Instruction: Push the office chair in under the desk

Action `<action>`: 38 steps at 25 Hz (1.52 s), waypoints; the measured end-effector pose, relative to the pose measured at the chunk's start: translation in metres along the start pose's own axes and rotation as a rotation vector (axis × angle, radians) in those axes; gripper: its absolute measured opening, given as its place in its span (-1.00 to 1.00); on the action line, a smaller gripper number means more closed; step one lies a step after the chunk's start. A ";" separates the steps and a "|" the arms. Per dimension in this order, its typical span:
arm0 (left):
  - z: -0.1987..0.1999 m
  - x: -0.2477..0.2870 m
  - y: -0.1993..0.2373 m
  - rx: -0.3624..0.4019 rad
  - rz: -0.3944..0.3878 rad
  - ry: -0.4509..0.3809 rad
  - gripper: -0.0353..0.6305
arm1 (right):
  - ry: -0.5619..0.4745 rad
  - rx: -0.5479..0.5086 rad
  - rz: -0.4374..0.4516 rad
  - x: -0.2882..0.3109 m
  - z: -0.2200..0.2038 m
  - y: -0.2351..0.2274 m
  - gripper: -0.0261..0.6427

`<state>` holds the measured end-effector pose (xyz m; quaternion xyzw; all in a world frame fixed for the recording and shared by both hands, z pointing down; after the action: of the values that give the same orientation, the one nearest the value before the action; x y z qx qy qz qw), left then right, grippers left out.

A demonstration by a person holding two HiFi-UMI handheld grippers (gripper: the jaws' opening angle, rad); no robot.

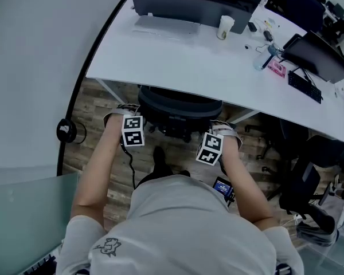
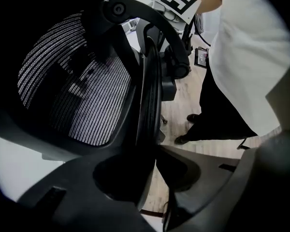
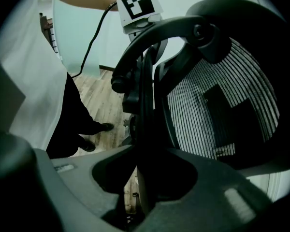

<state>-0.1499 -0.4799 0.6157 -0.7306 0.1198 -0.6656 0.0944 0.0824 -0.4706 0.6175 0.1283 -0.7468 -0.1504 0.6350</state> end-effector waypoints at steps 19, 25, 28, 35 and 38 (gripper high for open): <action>0.006 0.016 0.054 0.071 -0.002 -0.050 -0.51 | 0.017 0.041 0.000 0.016 -0.008 -0.041 -0.58; 0.016 0.017 0.050 0.052 -0.003 -0.047 -0.52 | 0.010 0.032 -0.013 0.012 -0.016 -0.047 -0.57; 0.020 0.018 0.048 0.049 0.011 -0.054 -0.51 | 0.014 0.030 -0.018 0.014 -0.021 -0.050 -0.56; 0.018 0.006 0.049 0.011 0.097 -0.071 -0.44 | -0.018 0.034 -0.075 0.005 -0.022 -0.047 -0.42; 0.017 -0.013 0.051 -0.041 0.161 -0.108 -0.41 | -0.074 0.065 -0.114 -0.013 -0.024 -0.047 -0.42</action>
<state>-0.1365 -0.5250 0.5866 -0.7551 0.1865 -0.6130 0.1390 0.1079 -0.5108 0.5908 0.1855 -0.7657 -0.1664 0.5929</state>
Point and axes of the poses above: the fingertips, and each gripper's own axes: x forward along the fingers, y to its left, z out of its top, the point moved 5 cm from there along -x, backward along the fingers, and after that the axes turned 4 degrees about y, right-handed, at the moved point
